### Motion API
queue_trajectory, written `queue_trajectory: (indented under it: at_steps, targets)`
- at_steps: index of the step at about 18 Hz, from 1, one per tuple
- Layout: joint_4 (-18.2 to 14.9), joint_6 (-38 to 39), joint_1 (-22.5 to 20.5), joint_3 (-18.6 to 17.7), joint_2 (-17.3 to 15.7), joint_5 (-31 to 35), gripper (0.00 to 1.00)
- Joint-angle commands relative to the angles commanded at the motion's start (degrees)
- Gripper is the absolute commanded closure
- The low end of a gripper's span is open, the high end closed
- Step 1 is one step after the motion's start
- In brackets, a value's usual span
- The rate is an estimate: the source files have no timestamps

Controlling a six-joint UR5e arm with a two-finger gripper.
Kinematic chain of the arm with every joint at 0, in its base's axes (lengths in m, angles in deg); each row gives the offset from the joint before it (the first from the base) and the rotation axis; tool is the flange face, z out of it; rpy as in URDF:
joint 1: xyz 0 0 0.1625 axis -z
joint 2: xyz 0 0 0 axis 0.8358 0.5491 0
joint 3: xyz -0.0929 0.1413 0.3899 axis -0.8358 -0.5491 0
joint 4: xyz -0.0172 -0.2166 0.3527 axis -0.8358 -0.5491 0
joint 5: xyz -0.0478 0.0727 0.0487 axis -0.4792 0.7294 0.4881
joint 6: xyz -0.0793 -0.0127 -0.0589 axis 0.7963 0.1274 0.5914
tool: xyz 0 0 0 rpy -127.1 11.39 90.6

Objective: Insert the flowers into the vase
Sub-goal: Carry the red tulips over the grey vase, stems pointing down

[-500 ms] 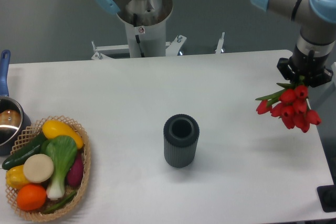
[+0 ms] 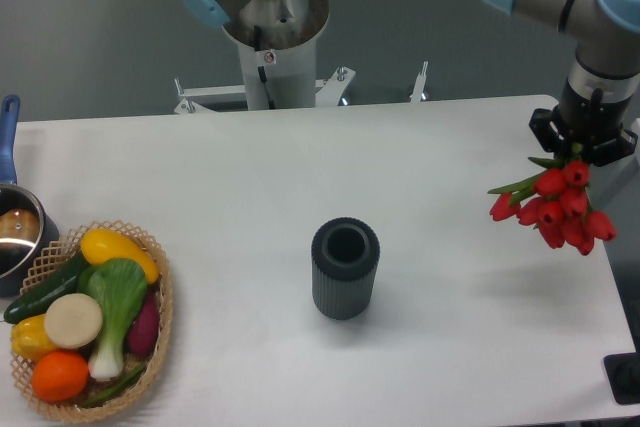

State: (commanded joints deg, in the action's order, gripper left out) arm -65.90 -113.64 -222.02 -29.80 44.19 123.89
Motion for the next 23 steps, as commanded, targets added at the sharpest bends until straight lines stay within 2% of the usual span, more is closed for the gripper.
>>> queue_trajectory:
  at_steps: [3,7,9,13,14,18,23]
  targets:
    - [1.1,5.4,0.0,0.9,-1.3,-7.6,1.0]
    - [7.0,11.0,-0.2,0.1,-1.6,-20.9,1.0]
    - [7.4,13.0,-0.1,-0.1,-1.7,-27.3,1.0]
    - [7.4,17.2,0.3,-1.0,-1.3,-45.5,1.0]
    - [7.5,17.4,0.3,-1.5,-1.3,-48.3,1.0]
    - [7.7,17.4,0.7,-2.7,-1.7,-51.9,1.0]
    - [10.5,18.2,0.1,-6.3,-3.9,-63.2,1.0]
